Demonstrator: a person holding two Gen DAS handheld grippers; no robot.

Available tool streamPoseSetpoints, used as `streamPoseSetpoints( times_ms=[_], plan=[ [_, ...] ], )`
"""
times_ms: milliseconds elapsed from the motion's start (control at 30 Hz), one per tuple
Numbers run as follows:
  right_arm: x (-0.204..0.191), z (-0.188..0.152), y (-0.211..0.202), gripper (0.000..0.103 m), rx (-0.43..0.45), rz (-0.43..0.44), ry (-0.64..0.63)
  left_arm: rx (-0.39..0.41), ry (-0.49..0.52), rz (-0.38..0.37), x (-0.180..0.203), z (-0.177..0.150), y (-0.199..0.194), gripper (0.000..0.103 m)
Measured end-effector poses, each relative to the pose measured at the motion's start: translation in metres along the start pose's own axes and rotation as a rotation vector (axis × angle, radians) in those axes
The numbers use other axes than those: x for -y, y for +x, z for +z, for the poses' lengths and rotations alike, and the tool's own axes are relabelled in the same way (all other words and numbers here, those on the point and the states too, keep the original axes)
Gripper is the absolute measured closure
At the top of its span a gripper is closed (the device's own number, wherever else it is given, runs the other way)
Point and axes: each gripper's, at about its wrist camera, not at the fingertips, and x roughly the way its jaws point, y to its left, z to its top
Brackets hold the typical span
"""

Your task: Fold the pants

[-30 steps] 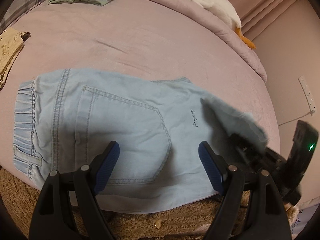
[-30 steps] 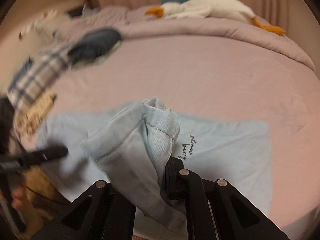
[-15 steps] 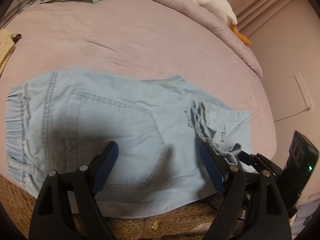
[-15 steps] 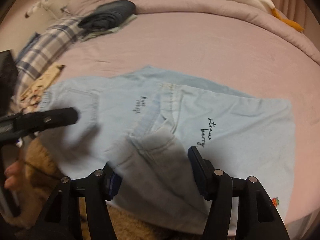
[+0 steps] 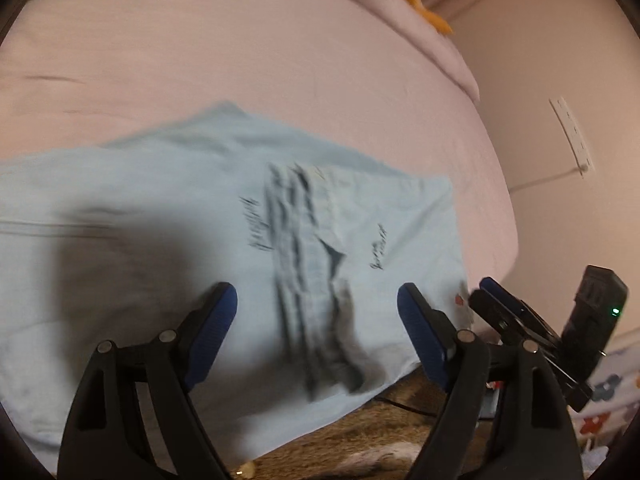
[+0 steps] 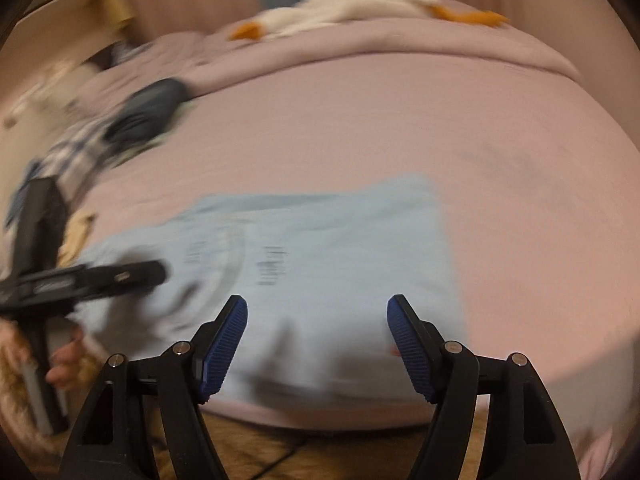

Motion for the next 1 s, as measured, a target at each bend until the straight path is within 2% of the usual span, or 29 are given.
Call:
streamPoseSetpoints(
  times_ms=[100,133,167,200,267,300,333,400,500,567,600,700,833,1000],
  plan=[
    [0.027,-0.008,0.004,0.030,-0.025,-0.090,0.082,-0.014,0.024,0.005,0.008,-0.001,0.015,0.028],
    [0.033,-0.011,0.005,0.030,-0.036,-0.095,0.106,-0.015,0.036,0.010,0.010,-0.001,0.016,0.042],
    [0.039,-0.014,0.007,0.030,-0.045,-0.093,0.127,-0.032,0.045,0.002,0.014,-0.002,0.020,0.051],
    [0.044,-0.017,0.009,0.030,-0.056,-0.090,0.150,-0.051,0.046,-0.012,0.015,-0.003,0.024,0.059],
    [0.054,-0.023,0.011,0.030,-0.074,-0.073,0.198,-0.056,0.058,-0.022,0.016,-0.004,0.028,0.063],
    [0.056,-0.025,0.012,0.030,-0.081,-0.064,0.213,-0.050,0.062,-0.005,0.016,-0.004,0.028,0.077],
    [0.059,-0.028,0.012,0.030,-0.087,-0.050,0.229,-0.046,0.058,0.010,0.015,-0.003,0.028,0.086],
    [0.061,-0.030,0.015,0.032,-0.092,-0.020,0.256,-0.046,0.018,-0.030,0.009,-0.002,0.026,0.088],
    [0.063,-0.029,0.018,0.044,-0.090,-0.024,0.269,0.022,0.037,0.002,0.014,-0.002,0.009,0.088],
    [0.060,-0.027,0.012,0.060,-0.078,-0.040,0.259,0.076,0.068,0.012,0.018,-0.002,-0.007,0.088],
    [0.057,-0.026,0.008,0.062,-0.062,-0.042,0.238,0.091,0.082,0.017,0.020,-0.004,-0.011,0.088],
    [0.046,-0.024,0.004,0.064,-0.032,-0.047,0.176,0.057,0.077,0.045,0.009,-0.007,-0.004,0.088],
    [0.049,-0.026,0.017,0.064,-0.061,-0.058,0.195,0.028,0.064,0.101,-0.003,-0.015,0.013,0.086],
    [0.049,-0.024,0.029,0.064,-0.092,-0.074,0.202,0.024,0.058,0.099,-0.005,-0.013,0.015,0.084]
  ],
)
